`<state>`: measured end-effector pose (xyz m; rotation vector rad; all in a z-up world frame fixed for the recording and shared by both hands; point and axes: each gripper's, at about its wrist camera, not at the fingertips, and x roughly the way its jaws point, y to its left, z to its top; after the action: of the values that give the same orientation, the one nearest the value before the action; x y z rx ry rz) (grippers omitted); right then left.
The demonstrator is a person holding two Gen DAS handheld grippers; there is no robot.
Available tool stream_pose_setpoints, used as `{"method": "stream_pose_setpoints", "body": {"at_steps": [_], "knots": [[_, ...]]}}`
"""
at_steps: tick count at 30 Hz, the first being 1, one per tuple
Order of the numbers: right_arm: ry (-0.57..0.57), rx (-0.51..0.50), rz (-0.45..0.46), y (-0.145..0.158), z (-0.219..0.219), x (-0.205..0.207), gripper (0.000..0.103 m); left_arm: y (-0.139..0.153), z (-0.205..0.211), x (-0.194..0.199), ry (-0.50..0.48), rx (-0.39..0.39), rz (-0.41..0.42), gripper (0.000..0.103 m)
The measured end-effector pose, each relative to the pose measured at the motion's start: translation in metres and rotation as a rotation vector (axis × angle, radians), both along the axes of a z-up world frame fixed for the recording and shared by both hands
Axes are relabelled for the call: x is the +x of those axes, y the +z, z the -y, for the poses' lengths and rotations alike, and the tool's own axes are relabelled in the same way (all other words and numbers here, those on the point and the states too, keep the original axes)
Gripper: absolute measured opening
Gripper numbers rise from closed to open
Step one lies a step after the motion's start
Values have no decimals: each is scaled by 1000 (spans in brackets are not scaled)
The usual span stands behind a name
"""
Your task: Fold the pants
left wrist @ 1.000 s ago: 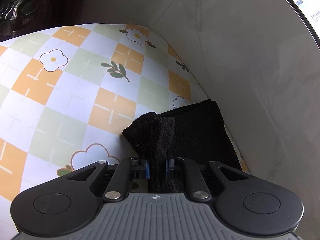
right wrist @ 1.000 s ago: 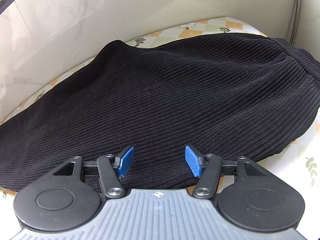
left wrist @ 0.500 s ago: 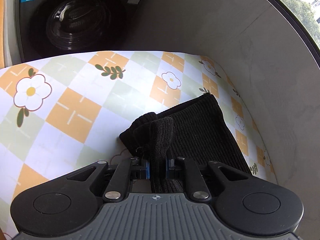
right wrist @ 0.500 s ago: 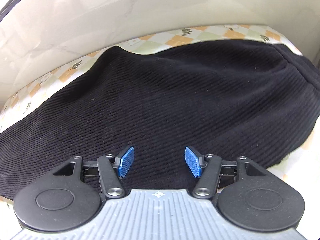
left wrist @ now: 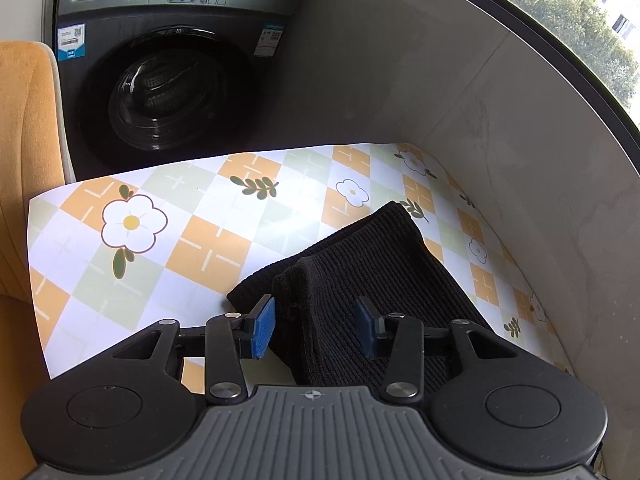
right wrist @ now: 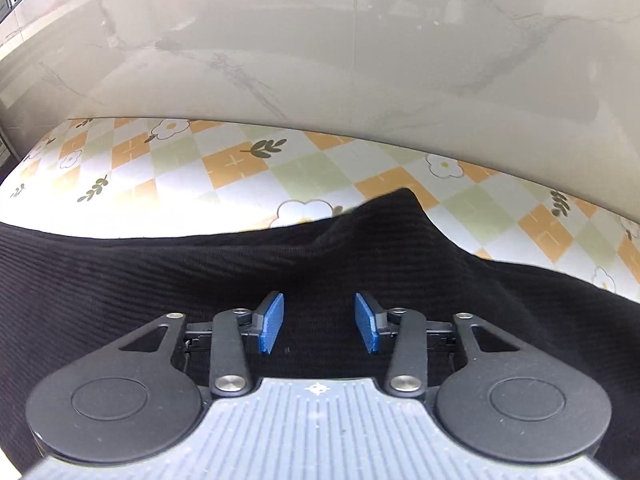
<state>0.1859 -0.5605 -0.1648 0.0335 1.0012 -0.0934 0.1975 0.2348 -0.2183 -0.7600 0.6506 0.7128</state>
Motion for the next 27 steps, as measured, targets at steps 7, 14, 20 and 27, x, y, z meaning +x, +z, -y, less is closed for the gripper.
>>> {"method": "stream_pose_setpoints", "body": {"at_steps": [7,14,20,27], "knots": [[-47,15,-15,-18,11,55,34,1,17,12,6,-12,43,45],[-101,41,25,-7,14,46,35,-3,21,12,-19,-32,47,45],[-182,199,133,19,22,-17,42,-2,16,8,-41,-48,32,46],[-231,280,128,22,10,-90,44,-7,8,6,-54,-111,-8,50]]}}
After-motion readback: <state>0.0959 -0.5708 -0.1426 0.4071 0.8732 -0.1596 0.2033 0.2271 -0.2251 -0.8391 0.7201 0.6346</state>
